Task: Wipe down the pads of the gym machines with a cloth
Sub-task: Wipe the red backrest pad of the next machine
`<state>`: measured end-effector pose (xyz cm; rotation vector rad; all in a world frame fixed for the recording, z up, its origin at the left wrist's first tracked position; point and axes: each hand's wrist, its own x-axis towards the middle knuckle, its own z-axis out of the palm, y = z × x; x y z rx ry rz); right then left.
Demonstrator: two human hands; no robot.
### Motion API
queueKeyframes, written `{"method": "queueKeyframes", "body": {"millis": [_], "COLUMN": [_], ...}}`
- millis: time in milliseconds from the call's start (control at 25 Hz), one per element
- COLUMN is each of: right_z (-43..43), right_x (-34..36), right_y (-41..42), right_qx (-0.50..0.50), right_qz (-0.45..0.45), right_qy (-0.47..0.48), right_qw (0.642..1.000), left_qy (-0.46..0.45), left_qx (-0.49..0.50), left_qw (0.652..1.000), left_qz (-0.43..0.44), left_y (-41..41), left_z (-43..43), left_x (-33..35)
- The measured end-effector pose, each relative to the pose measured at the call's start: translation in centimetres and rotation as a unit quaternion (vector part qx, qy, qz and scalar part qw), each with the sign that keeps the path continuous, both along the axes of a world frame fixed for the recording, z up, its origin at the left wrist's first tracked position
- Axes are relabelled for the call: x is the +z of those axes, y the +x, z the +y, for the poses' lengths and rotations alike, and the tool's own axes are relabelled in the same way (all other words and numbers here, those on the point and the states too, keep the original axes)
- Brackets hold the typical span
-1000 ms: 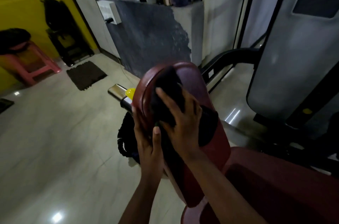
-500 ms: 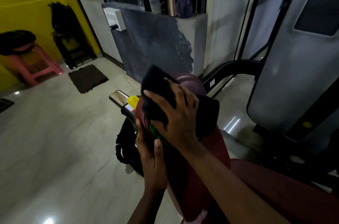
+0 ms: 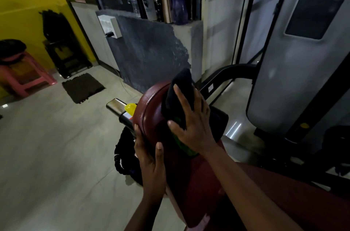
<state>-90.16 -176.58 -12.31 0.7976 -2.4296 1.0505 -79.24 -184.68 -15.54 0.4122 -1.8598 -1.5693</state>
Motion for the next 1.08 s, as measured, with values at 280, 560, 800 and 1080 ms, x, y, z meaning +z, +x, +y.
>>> {"method": "queueKeyframes", "body": {"millis": [280, 560, 800, 1080], "right_z": [-1.1, 1.0, 3.2, 0.1], "right_x": [-1.4, -11.5, -18.5, -4.6], "right_y": [-1.6, 1.5, 7.2, 4.1], "right_qx": [-0.137, -0.328, -0.390, -0.238], "right_qz": [-0.052, -0.265, -0.398, -0.164], "right_qy": [-0.099, -0.255, -0.242, -0.359], "right_qw": [0.984, 0.870, 0.794, 0.888], "left_qy": [-0.024, -0.034, -0.048, -0.016], "left_qx": [0.004, -0.012, -0.018, -0.029], "left_qw": [0.999, 0.999, 0.998, 0.999], "left_qz": [-0.021, -0.028, -0.030, -0.017], "left_y": [-0.1, -0.1, 0.1, 0.3], "left_z": [-0.4, -0.6, -1.0, -1.3], "left_x": [-0.6, -0.7, -0.8, -0.7]}}
